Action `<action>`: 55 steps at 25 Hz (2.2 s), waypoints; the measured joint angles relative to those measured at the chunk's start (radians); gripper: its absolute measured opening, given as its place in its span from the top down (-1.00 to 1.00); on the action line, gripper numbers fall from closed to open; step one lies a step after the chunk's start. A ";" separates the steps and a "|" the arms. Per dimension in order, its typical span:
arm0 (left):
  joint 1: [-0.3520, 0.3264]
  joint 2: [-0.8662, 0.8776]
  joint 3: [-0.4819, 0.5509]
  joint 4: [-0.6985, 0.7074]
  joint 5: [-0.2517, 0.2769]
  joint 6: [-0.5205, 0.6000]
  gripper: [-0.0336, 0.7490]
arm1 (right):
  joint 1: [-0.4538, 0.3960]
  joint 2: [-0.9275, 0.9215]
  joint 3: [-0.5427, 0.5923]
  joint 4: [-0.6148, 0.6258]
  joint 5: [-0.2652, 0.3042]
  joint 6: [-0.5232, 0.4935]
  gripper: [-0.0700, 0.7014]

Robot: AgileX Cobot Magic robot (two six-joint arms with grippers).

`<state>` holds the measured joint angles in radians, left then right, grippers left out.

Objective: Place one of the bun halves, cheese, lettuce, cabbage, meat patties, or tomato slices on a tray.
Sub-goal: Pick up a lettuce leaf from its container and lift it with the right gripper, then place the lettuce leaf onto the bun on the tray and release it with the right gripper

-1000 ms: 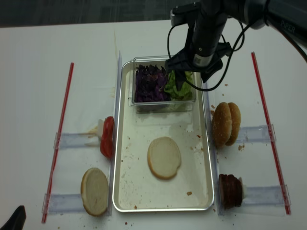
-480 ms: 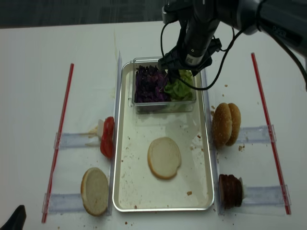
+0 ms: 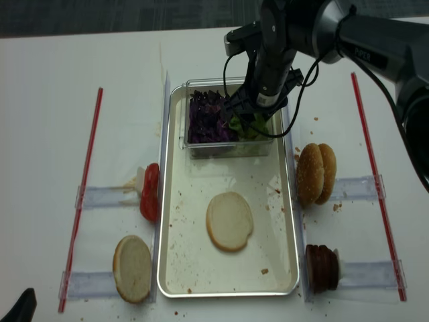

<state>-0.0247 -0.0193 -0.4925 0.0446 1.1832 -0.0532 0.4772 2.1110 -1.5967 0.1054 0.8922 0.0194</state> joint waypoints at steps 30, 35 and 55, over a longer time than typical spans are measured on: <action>0.000 0.000 0.000 0.000 0.000 0.000 -0.66 | 0.000 -0.018 -0.214 -0.020 0.188 0.002 0.65; 0.000 0.000 0.000 0.000 0.000 0.000 -0.66 | 0.000 -0.022 -0.253 -0.020 0.267 0.006 0.65; 0.000 0.000 0.000 0.000 0.000 0.000 -0.66 | 0.039 -0.114 -0.230 -0.028 0.340 0.007 0.66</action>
<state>-0.0247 -0.0193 -0.4925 0.0446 1.1832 -0.0532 0.5166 1.9970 -1.8271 0.0770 1.2326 0.0266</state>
